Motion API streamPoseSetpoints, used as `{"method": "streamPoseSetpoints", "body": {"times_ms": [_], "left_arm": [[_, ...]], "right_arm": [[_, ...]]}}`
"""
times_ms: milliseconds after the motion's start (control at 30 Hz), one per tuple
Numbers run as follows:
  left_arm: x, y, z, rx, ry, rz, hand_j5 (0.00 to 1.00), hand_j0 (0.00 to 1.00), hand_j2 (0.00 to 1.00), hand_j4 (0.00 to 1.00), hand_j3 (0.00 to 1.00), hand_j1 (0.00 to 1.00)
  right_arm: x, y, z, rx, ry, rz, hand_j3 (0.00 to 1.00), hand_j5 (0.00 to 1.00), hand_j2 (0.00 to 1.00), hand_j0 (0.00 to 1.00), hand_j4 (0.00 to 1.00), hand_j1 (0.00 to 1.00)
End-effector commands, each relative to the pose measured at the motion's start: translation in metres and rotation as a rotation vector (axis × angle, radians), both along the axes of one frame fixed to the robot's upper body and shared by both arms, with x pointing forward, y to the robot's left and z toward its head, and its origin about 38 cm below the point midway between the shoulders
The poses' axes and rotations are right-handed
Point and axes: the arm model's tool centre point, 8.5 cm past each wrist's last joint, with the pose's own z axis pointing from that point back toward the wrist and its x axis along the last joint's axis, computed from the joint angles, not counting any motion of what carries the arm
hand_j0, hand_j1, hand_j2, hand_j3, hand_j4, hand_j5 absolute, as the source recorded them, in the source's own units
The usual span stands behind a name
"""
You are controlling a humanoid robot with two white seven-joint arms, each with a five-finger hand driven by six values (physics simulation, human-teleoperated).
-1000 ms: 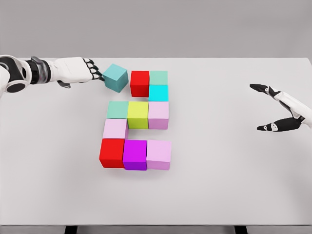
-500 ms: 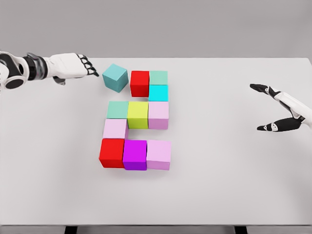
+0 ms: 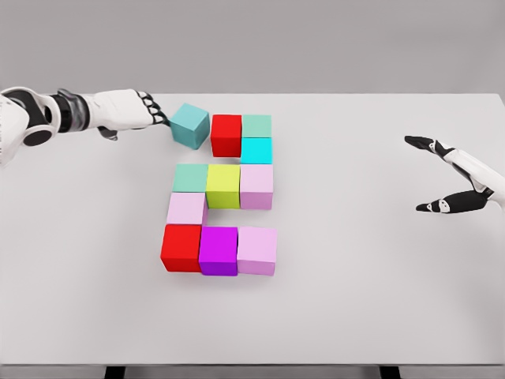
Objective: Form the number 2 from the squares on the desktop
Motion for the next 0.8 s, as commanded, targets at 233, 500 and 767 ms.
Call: {"method": "streamPoseSetpoints", "body": {"times_ms": [233,500,767], "left_arm": [[-0.006,0.011,0.009,-0.008,-0.015,-0.006,0.96,0.96,0.96,0.96,0.96,0.96],[0.001,0.020,0.019,-0.017,-0.034,0.031,0.97,0.97,0.97,0.97,0.97,0.97],[0.017,-0.019,0.022,-0.039,-0.039,0.010,1.00,1.00,1.00,1.00,1.00,1.00]], "right_arm": [[0.000,-0.001,0.000,0.009,0.001,-0.003,1.00,1.00,1.00,1.00,1.00,1.00],[0.000,-0.001,0.000,0.009,0.001,-0.003,1.00,1.00,1.00,1.00,1.00,1.00],[0.000,0.000,0.001,0.009,0.000,-0.002,1.00,1.00,1.00,1.00,1.00,1.00]]}}
